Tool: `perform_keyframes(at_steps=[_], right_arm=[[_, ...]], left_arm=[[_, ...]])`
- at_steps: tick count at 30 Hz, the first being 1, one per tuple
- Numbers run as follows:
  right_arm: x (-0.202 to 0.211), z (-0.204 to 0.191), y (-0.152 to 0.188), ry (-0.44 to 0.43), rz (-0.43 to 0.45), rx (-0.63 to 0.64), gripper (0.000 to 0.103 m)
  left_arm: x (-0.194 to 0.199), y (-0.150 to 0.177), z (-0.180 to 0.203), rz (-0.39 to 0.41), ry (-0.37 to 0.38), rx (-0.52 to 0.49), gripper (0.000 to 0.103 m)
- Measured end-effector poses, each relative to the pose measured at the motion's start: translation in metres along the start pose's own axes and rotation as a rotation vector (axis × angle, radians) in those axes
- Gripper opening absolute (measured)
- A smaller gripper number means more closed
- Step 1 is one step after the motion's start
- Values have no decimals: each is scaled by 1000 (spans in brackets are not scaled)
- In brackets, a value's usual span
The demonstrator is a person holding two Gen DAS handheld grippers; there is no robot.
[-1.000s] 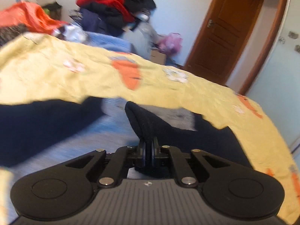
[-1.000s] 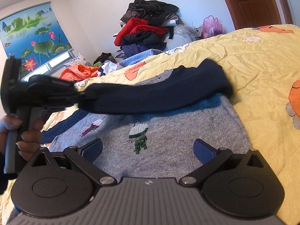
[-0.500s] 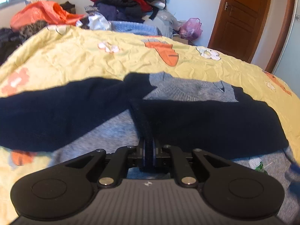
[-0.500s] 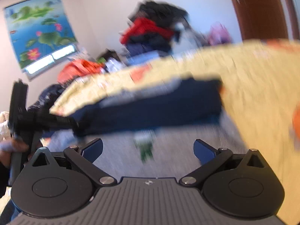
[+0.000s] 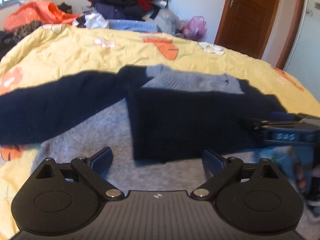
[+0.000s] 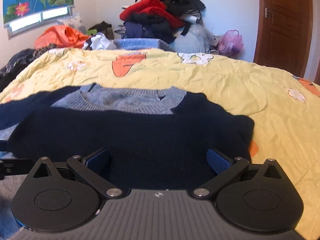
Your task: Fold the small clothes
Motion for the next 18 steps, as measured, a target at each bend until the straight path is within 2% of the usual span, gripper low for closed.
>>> perform_keyframes(at_steps=[3, 5, 8, 10, 15, 17, 18], right_arm=[[-1, 1, 1, 0, -2, -5, 103], [0, -2, 2, 9, -5, 9, 103], [1, -2, 2, 8, -5, 11, 103], [0, -1, 1, 6, -4, 8, 103], [-1, -3, 0, 15, -7, 20, 103], [-1, -3, 0, 13, -7, 19, 103], [-1, -2, 0, 14, -7, 20, 103]], left_arm=[[7, 3, -9, 24, 14, -3, 79], [21, 4, -25, 38, 56, 41, 80], [46, 4, -74, 77, 24, 162, 85], [65, 6, -125, 130, -21, 308, 90], [90, 29, -275, 197, -82, 812, 90], [96, 38, -319, 218, -136, 913, 90], [99, 39, -334, 238, -138, 933, 90]])
Point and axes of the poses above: each gripper's, at about its wrist camera, not at the fingertips, and x roughly against the way its jaws point, z to its right, y to its underside, the point moved 4 cm from there along -x, roughly the way its jaws point, and after that the axes turned 2 degrees about -z, right-handed, at the moved point
